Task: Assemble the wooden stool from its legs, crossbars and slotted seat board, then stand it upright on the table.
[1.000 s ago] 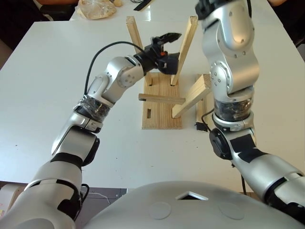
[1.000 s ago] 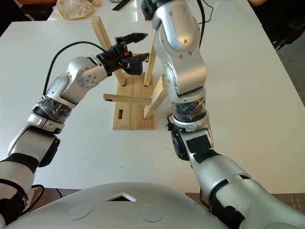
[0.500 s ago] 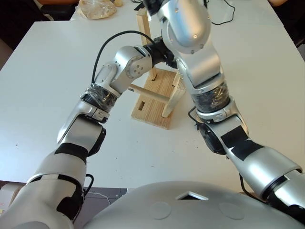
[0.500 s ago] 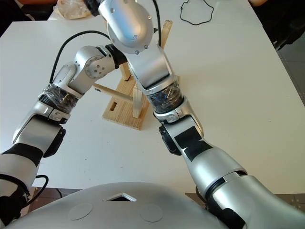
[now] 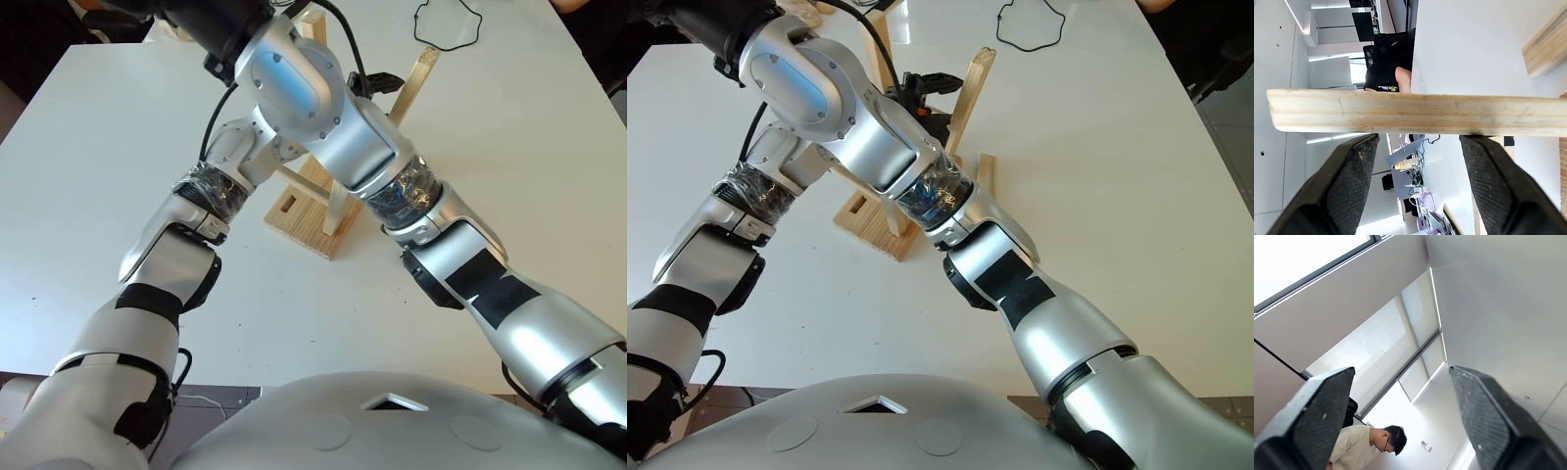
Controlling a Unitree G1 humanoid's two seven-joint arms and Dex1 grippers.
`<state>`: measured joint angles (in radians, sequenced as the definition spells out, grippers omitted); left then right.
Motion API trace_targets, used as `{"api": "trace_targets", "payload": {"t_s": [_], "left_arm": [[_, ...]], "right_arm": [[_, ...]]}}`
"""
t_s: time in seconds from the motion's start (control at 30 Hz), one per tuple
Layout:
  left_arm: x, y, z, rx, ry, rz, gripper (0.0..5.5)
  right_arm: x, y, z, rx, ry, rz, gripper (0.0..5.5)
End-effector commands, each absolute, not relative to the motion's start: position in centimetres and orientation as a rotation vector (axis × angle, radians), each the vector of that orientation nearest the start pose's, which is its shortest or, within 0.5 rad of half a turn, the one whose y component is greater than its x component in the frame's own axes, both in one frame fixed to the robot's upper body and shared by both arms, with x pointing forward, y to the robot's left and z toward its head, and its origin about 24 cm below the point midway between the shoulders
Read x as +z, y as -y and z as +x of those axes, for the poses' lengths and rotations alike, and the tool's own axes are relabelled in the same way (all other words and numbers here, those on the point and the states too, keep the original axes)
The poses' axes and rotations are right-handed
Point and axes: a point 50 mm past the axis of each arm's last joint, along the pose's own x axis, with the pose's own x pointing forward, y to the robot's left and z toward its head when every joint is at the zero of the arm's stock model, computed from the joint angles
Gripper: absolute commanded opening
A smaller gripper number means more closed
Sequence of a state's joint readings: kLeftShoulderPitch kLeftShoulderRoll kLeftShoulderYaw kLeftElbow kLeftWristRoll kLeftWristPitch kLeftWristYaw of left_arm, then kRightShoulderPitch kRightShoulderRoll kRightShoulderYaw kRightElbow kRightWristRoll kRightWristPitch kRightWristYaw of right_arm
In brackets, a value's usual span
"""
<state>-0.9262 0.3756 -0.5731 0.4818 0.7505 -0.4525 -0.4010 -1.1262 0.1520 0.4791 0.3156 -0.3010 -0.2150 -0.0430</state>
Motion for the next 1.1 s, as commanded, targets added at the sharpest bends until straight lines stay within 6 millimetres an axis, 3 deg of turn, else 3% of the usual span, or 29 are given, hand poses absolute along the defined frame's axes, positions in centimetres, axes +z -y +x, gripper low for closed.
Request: {"api": "trace_targets", "payload": {"t_s": [0.03, 0.17, 0.37, 0.47, 0.57, 0.8, 1.0, 1.1], "left_arm": [[14.9, -4.5, 34.4, -0.970, 0.560, 1.589, 3.05], [14.9, -5.3, 34.6, -0.923, 0.522, 1.511, 3.05], [16.2, -8.1, 34.2, -0.715, 0.394, 0.927, 3.05], [16.2, -10.2, 33.6, -0.609, 0.328, 0.745, 3.05], [16.2, -12.1, 33.4, -0.511, 0.276, 0.600, 3.05], [17.7, -16.4, 31.5, -0.316, 0.256, 0.182, 3.05], [18.1, -21.2, 28.8, -0.103, 0.260, -0.038, 3.05], [17.5, -23.0, 27.7, -0.028, 0.231, -0.102, 3.05]], "right_arm": [[31.1, -8.6, 26.0, 0.617, 1.082, -0.222, 3.56], [31.5, -5.8, 27.7, 0.503, 0.998, -0.120, 3.56], [30.6, 2.5, 31.7, 0.370, 0.765, 0.031, 3.56], [29.8, 6.3, 32.9, 0.302, 0.682, 0.046, 3.56], [29.1, 8.7, 33.3, 0.275, 0.623, 0.055, 3.56], [24.9, 12.6, 31.8, 0.417, 0.419, 0.016, 3.56], [20.2, 15.1, 28.5, 0.578, 0.216, -0.077, 3.56], [18.4, 15.2, 26.4, 0.735, 0.112, -0.071, 3.56]]}}
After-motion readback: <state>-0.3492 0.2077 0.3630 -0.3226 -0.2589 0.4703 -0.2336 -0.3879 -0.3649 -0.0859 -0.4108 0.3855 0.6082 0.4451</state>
